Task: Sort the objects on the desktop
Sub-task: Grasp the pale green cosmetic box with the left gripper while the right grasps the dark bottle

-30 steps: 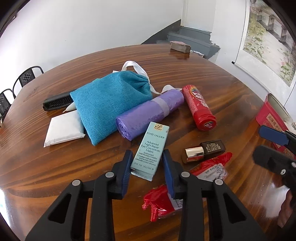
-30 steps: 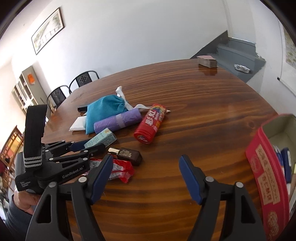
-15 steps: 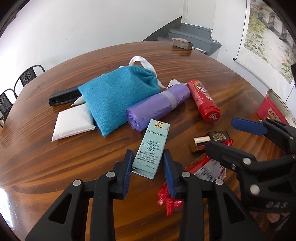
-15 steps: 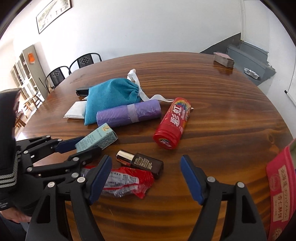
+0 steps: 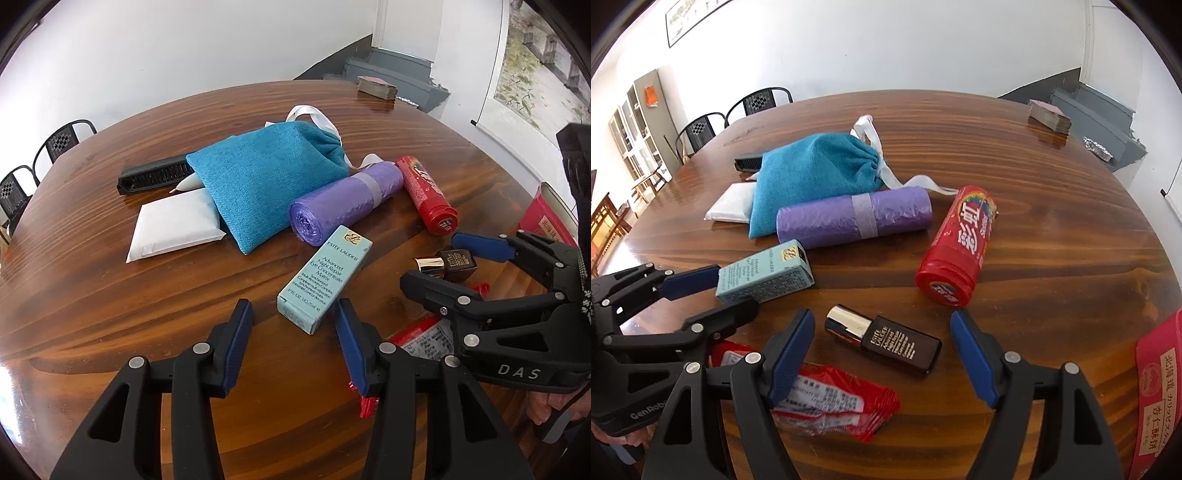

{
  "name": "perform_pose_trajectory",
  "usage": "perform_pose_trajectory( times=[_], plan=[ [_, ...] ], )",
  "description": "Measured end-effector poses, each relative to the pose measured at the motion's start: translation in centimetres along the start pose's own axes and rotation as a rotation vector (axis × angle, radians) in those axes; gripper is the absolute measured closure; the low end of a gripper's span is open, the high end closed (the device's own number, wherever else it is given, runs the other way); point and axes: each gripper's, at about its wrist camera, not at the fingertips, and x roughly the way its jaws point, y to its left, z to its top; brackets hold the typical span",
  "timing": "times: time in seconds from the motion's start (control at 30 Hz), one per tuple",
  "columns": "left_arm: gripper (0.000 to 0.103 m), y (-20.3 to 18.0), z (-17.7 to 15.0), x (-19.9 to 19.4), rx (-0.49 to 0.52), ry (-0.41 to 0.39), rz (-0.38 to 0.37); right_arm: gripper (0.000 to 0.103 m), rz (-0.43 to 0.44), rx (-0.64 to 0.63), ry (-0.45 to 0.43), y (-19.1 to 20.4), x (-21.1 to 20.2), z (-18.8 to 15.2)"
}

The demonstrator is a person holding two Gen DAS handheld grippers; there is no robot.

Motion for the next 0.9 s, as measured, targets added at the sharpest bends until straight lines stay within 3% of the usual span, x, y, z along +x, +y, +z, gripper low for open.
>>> perform_pose_trajectory(
  times=[0.03, 0.07, 0.43, 0.73, 0.9],
  plan=[
    [0.053, 0.0, -0.1, -0.1, 0.004, -0.003, 0.002, 0.039, -0.007, -0.011, -0.002, 0.0, -0.1, -0.1],
    [0.053, 0.0, -0.1, -0.1, 0.01, -0.008, 0.004, 0.04, -0.007, -0.014, -0.004, 0.0, -0.2, -0.2],
    [0.053, -1.4, 1.0, 0.4, 0.092, -0.025, 0.002, 0.04, 0.061, 0.035, -0.014, -1.8, -1.8, -1.8],
    [0.053, -2.0, 1.9, 1.5, 0.07, -0.018, -0.019, 0.04, 0.112, 0.087, -0.052, -2.8, -3.0, -1.9],
    [0.073, -3.0, 1.3, 0.8, 0.075, -0.028, -0.03, 0.04, 0.122, 0.102, -0.075, -3.1, -3.5, -1.8]
  ],
)
